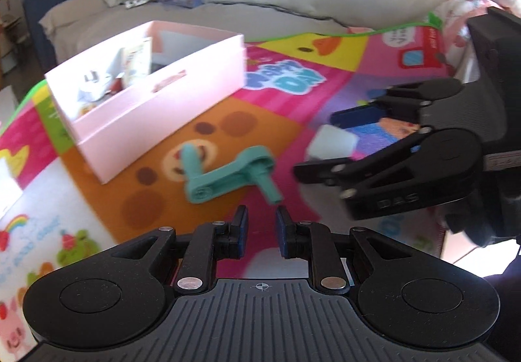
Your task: Organize rigid objects
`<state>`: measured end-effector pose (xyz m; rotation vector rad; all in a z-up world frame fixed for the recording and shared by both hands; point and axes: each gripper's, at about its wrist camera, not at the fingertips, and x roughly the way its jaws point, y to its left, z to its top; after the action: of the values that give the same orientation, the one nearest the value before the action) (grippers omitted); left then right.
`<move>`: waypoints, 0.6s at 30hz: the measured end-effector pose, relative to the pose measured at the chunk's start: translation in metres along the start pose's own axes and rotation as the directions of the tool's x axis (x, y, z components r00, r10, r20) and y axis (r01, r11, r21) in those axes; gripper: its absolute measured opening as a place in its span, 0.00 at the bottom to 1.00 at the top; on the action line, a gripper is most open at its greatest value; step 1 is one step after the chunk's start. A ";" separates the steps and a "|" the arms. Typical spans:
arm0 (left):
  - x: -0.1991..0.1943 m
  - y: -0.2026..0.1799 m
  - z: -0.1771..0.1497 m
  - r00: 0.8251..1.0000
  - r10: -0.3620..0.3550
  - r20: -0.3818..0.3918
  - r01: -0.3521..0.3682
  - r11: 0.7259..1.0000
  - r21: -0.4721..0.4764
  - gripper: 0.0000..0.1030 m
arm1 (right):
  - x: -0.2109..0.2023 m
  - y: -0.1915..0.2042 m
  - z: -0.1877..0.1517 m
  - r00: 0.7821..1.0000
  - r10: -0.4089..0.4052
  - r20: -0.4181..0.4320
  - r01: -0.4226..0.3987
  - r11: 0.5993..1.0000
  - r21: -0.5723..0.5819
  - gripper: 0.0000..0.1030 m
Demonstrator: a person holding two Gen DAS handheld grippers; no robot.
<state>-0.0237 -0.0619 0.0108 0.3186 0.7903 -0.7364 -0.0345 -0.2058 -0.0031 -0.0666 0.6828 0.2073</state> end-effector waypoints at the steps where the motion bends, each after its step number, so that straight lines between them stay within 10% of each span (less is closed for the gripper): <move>1: -0.001 -0.004 0.002 1.000 -0.017 -0.005 0.018 1.000 0.020 0.23 | 0.000 0.000 0.000 1.000 0.000 0.003 0.000 1.000 0.000 0.71; 9: -0.014 0.003 0.034 0.994 0.101 0.046 -0.109 0.968 0.226 0.26 | -0.002 0.001 -0.005 1.000 -0.007 0.030 0.007 1.000 0.001 0.73; 18: 0.019 0.009 0.055 0.998 0.053 -0.027 -0.041 0.945 0.324 0.17 | -0.001 -0.001 -0.006 0.999 -0.006 0.035 0.006 1.000 0.000 0.73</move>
<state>0.0204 -0.0927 0.0337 0.6467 0.6915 -0.8174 -0.0391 -0.2078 -0.0069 -0.0648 0.6480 0.2025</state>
